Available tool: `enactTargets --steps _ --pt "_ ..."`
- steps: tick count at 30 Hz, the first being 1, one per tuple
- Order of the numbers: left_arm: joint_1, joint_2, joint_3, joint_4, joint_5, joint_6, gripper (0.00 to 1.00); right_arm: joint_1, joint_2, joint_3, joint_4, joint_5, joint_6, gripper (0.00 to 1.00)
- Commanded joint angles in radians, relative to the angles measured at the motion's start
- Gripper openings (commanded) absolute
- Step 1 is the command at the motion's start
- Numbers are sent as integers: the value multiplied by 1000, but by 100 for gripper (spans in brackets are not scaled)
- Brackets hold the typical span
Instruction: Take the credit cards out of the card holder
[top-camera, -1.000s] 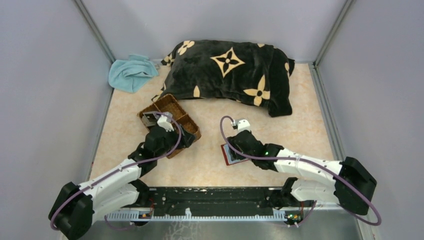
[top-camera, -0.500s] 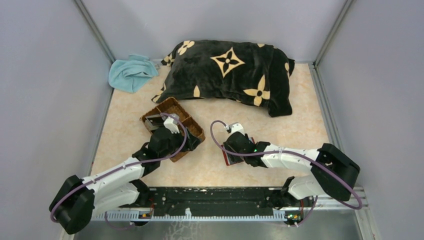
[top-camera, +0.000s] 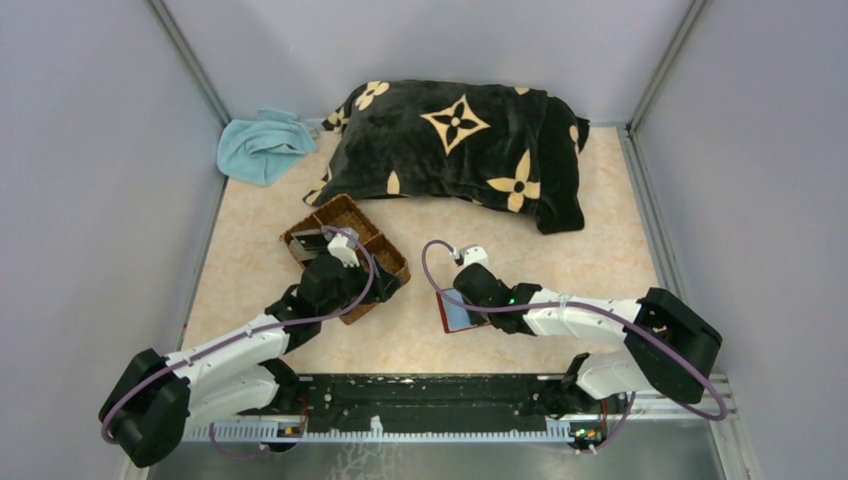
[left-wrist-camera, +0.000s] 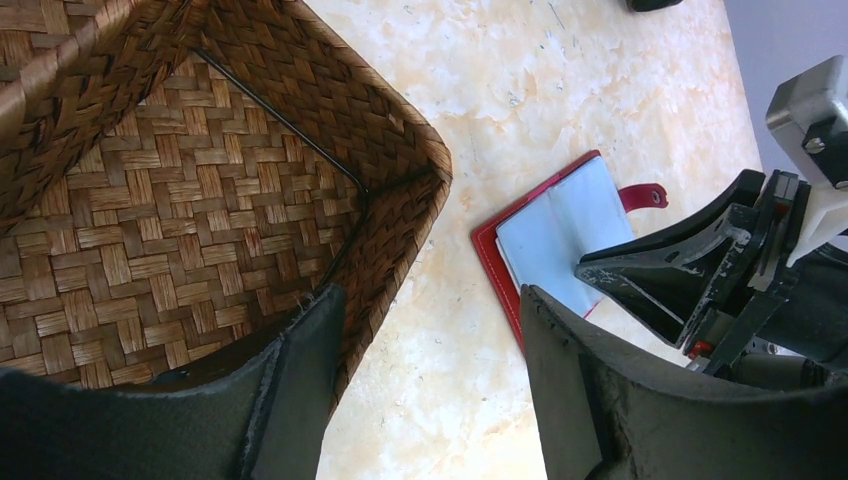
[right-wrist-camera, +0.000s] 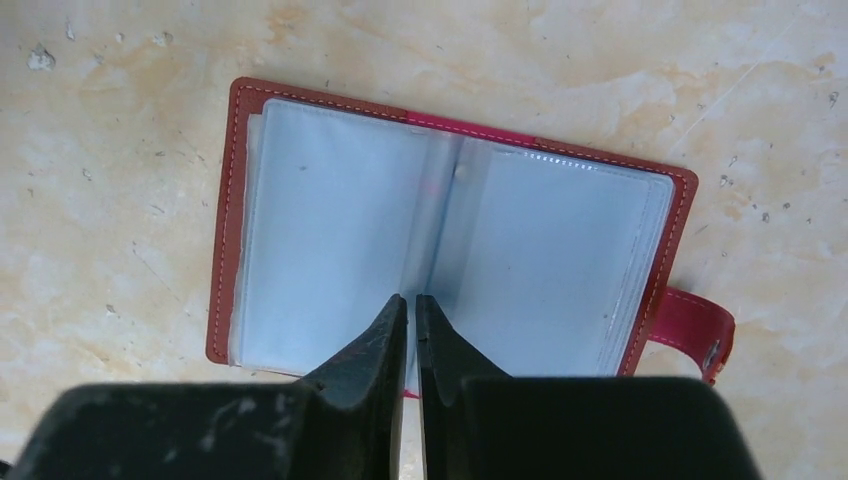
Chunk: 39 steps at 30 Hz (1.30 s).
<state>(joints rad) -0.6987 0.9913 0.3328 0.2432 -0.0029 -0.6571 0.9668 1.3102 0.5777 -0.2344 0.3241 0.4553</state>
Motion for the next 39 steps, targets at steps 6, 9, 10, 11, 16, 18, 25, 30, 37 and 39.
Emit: enactTargets --steps 6,9,10,11,16,18,25,30,37,39 --pt "-8 2 -14 18 24 -3 71 12 -72 46 -9 -4 3 62" --pt "-7 -3 -15 15 26 -2 71 17 -44 72 -9 -19 -4 69" --pt "-7 -6 -16 15 26 -2 71 20 -30 81 -8 -17 -4 70" --pt "-7 -11 -15 11 24 -1 71 23 -14 90 -9 -16 -4 71" --pt "-7 -38 -21 -16 4 9 71 38 56 124 -4 -16 -7 74" --pt "-7 -50 -24 -26 0 14 71 40 76 135 0 -20 -7 75" --pt "-7 -85 -41 -42 -17 20 71 41 121 132 7 -1 4 75" --pt "-7 -90 -44 -40 -23 25 71 41 130 123 0 13 9 72" --pt "-7 -76 -45 -26 -14 16 71 41 134 116 3 7 40 46" --pt "-8 -73 -44 -25 -13 17 71 42 133 117 3 5 53 41"
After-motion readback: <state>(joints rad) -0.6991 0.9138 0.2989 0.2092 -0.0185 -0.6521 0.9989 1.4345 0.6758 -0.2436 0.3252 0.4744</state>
